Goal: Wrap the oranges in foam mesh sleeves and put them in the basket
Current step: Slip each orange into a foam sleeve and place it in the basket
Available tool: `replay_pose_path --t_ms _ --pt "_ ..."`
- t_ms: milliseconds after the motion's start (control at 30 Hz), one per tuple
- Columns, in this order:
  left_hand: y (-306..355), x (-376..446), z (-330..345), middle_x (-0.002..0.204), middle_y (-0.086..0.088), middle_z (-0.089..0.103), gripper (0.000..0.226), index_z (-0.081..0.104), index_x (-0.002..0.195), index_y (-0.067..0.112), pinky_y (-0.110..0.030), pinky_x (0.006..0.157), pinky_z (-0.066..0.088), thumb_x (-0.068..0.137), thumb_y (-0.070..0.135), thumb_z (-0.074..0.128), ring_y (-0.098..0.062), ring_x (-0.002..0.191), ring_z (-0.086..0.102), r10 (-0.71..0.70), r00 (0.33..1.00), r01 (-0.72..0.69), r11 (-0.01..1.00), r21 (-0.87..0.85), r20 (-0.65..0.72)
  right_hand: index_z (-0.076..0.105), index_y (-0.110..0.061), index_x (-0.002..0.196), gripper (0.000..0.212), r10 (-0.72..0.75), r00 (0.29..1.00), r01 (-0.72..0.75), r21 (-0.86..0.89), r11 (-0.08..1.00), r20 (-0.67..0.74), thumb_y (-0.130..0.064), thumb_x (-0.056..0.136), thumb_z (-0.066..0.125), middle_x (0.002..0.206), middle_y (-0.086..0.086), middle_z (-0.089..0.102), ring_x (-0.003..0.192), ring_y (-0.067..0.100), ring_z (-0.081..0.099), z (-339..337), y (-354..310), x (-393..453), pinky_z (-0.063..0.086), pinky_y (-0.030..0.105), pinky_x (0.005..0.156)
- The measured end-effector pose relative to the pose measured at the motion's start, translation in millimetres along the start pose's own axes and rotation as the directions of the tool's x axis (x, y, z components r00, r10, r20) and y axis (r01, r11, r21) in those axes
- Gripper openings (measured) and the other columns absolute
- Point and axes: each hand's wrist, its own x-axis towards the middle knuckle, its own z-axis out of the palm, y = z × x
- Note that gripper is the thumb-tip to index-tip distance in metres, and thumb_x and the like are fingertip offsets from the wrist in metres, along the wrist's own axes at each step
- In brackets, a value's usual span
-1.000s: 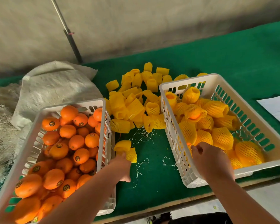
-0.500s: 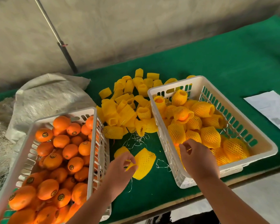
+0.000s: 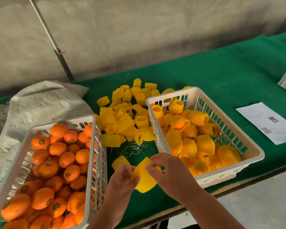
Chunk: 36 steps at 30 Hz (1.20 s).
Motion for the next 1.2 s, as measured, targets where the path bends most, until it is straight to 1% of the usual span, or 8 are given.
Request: replay_pose_path --t_ms 233,367,567,733,900,1000,1067,1200 --pt "-4 -7 -3 0.093 -0.011 0.064 0.041 0.054 0.07 0.017 -0.039 0.075 0.04 0.091 -0.018 0.055 -0.023 0.085 0.057 -0.003 1.0 0.003 0.999 -0.031 -0.007 0.067 -0.018 0.131 0.031 0.009 0.975 -0.006 -0.014 1.0 0.224 -0.009 0.101 0.062 0.148 0.002 0.055 0.136 0.011 0.046 -6 6 -1 0.032 0.016 0.106" --pt "-4 -12 -2 0.094 -0.01 0.066 0.042 0.057 0.067 0.015 -0.036 0.076 0.041 0.09 -0.02 0.053 -0.018 0.085 0.059 -0.008 1.0 0.007 0.999 -0.032 -0.023 0.077 -0.02 0.083 0.027 0.086 0.975 -0.094 0.03 0.995 0.203 -0.034 0.101 0.062 0.087 0.003 0.073 0.087 0.021 0.067 1 -5 0 0.06 0.038 0.084" --pt "-5 -15 -3 0.096 -0.02 0.063 0.038 0.06 0.071 0.008 -0.038 0.074 0.04 0.087 -0.024 0.046 -0.03 0.086 0.052 -0.099 0.992 0.075 0.959 -0.275 -0.074 0.078 -0.032 0.09 0.016 0.047 0.958 -0.057 0.026 0.998 0.284 -0.046 0.09 0.072 0.078 -0.02 0.067 0.079 0.0 0.063 14 -8 -6 0.047 0.013 0.068" --pt "7 -24 -4 0.134 0.018 0.061 0.014 0.075 0.084 0.02 -0.038 0.104 0.037 0.078 0.016 0.062 -0.005 0.135 0.047 0.086 0.995 -0.075 0.981 0.179 -0.051 0.052 -0.03 0.135 0.044 0.018 0.963 0.046 -0.23 0.972 0.269 -0.034 0.093 0.067 0.108 -0.012 0.039 0.101 0.015 0.051 20 -6 -10 0.041 0.023 0.086" --pt "6 -30 3 0.165 0.023 0.017 0.02 0.068 0.113 0.049 -0.023 0.117 0.021 0.099 0.044 0.055 0.004 0.154 0.005 0.279 0.914 -0.401 0.533 0.745 0.293 0.049 -0.037 0.122 0.039 -0.029 0.964 0.099 -0.257 0.961 0.264 -0.023 0.092 0.068 0.106 -0.007 0.035 0.085 0.013 0.055 26 -12 -17 0.05 0.024 0.074" --pt "-1 -29 9 0.161 0.006 0.029 0.025 0.063 0.126 0.037 -0.028 0.113 0.042 0.105 0.037 0.049 -0.014 0.146 0.036 0.194 0.96 -0.264 0.377 0.888 0.203 0.047 -0.041 0.128 0.048 -0.037 0.966 0.111 -0.281 0.953 0.255 -0.018 0.093 0.069 0.108 -0.005 0.033 0.08 0.012 0.053 28 -11 -21 0.048 0.022 0.071" --pt "-4 -25 7 0.144 0.003 0.05 0.024 0.066 0.125 0.028 -0.024 0.096 0.053 0.105 0.028 0.053 -0.01 0.117 0.058 0.173 0.98 -0.158 0.401 0.902 0.095 0.048 -0.041 0.133 0.053 0.001 0.977 0.061 -0.287 0.956 0.213 -0.013 0.093 0.069 0.11 -0.007 0.03 0.083 0.011 0.053 26 -8 -22 0.048 0.018 0.073" --pt "-8 -19 -4 0.114 0.013 0.065 0.025 0.072 0.121 0.03 -0.023 0.087 0.055 0.098 0.026 0.064 -0.002 0.09 0.062 0.142 0.99 -0.05 0.504 0.862 -0.026 0.051 -0.041 0.139 0.066 0.058 0.983 -0.002 -0.306 0.952 0.176 0.001 0.089 0.062 0.114 -0.008 0.028 0.094 0.013 0.057 19 3 -24 0.053 0.019 0.078"
